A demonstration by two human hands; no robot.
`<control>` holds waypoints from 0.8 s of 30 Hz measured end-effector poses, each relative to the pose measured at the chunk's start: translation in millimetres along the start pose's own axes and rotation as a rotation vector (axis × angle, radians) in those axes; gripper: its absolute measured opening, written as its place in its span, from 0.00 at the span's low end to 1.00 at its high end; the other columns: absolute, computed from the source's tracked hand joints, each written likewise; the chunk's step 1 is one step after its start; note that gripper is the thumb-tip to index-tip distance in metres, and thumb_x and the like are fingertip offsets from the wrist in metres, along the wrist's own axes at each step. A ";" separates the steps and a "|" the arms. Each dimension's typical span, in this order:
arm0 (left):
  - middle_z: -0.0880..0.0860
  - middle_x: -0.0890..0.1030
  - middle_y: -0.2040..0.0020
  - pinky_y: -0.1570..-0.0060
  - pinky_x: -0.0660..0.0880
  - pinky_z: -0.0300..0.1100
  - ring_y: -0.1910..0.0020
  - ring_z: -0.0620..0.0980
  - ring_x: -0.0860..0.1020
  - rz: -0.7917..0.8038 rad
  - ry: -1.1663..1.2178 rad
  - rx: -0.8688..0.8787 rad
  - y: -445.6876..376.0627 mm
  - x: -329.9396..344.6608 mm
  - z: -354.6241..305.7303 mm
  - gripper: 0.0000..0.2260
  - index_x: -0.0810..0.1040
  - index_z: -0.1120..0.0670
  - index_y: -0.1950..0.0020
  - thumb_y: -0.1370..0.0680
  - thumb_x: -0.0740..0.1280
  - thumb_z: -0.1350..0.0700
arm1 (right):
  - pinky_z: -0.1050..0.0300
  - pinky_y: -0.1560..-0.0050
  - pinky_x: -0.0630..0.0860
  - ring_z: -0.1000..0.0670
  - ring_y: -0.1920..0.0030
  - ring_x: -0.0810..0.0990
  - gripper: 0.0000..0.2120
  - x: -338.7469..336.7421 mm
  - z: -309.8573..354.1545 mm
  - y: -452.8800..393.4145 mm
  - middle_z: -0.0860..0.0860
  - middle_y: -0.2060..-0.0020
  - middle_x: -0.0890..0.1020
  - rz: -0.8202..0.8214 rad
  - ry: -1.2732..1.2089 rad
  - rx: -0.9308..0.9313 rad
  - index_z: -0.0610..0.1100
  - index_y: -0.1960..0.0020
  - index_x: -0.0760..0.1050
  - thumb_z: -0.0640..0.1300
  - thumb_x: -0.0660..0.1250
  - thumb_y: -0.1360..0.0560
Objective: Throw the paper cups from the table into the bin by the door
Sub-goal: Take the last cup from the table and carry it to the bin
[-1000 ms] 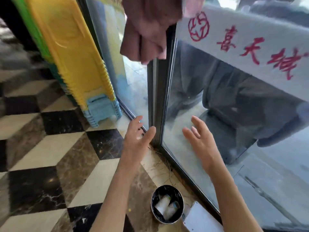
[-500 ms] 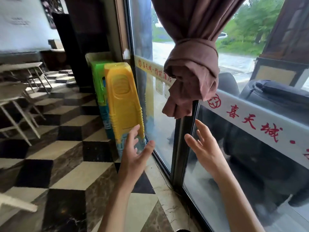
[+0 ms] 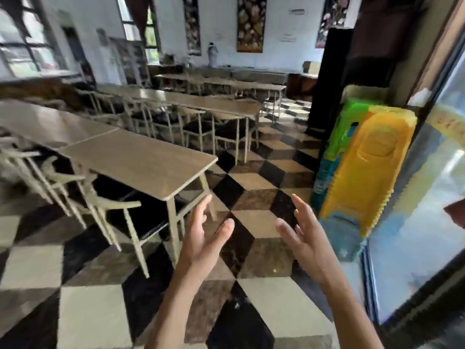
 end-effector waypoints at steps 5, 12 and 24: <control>0.43 0.65 0.22 0.34 0.65 0.45 0.23 0.47 0.64 -0.375 -0.074 -0.066 76.9 -191.4 1.0 0.37 0.65 0.32 0.26 0.34 0.68 0.30 | 0.63 0.32 0.62 0.63 0.29 0.60 0.39 161.7 91.9 18.1 0.59 0.25 0.62 0.314 -0.114 -0.167 0.56 0.22 0.55 0.65 0.64 0.29; 0.40 0.66 0.25 0.32 0.66 0.42 0.26 0.41 0.65 -0.752 -0.217 -0.087 230.1 -415.6 -19.2 0.31 0.65 0.28 0.31 0.33 0.68 0.31 | 0.55 0.31 0.68 0.61 0.28 0.66 0.37 382.4 216.8 116.3 0.52 0.24 0.66 0.677 -0.257 -0.279 0.54 0.22 0.56 0.62 0.65 0.27; 0.43 0.71 0.33 0.44 0.74 0.39 0.38 0.47 0.74 -1.404 -0.430 -0.218 554.2 -700.0 -49.0 0.23 0.69 0.35 0.31 0.22 0.73 0.51 | 0.47 0.25 0.60 0.58 0.25 0.60 0.35 683.2 401.3 394.9 0.60 0.24 0.61 1.254 -0.453 -0.349 0.57 0.22 0.57 0.60 0.66 0.25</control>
Point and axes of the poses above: each hand's wrist, its own y-axis away from the middle knuckle, its own x-axis out of the palm, z = x × y, the point moved 9 cm from there along -y, towards the middle knuckle
